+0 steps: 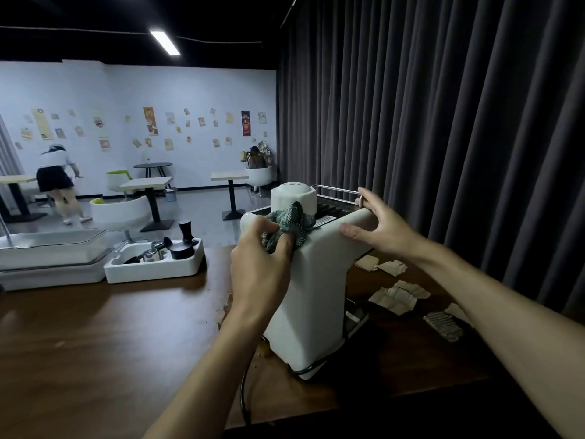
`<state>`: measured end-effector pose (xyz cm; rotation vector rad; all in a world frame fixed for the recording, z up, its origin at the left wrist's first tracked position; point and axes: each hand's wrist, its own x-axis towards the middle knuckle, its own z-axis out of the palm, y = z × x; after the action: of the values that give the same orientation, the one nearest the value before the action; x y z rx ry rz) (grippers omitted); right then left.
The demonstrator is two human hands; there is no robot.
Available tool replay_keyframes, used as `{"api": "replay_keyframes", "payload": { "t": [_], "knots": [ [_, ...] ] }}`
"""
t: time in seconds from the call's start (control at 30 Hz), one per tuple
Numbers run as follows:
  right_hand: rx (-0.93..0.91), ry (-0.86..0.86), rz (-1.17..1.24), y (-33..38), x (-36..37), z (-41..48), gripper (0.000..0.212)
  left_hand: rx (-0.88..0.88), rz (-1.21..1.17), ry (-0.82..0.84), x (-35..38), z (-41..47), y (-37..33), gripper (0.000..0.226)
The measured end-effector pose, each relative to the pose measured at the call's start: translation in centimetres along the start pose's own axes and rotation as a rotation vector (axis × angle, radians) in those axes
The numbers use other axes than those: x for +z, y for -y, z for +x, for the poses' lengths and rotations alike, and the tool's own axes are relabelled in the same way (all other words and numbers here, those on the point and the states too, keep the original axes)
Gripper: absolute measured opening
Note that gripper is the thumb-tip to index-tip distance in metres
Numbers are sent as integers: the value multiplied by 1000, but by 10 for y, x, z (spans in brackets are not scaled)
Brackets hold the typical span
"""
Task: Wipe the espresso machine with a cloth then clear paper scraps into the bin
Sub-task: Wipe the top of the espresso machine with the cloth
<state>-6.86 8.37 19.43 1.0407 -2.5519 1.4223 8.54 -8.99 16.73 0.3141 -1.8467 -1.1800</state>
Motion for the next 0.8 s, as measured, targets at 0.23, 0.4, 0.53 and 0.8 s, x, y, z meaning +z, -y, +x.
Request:
{"api": "replay_keyframes", "payload": {
  "t": [0.23, 0.4, 0.53, 0.8],
  "knots": [
    [-123, -130, -5, 4, 12, -26, 99, -31, -48, 97, -32, 26, 8, 15],
    [-195, -129, -6, 5, 11, -38, 103, 43, 62, 18, -48, 19, 6, 20],
    [-153, -134, 35, 3, 16, -37, 101, 79, 68, -54, -37, -9, 1, 20],
    [-136, -86, 120, 22, 18, -47, 79, 140, 102, -138, -27, -1, 14, 36]
  ]
}}
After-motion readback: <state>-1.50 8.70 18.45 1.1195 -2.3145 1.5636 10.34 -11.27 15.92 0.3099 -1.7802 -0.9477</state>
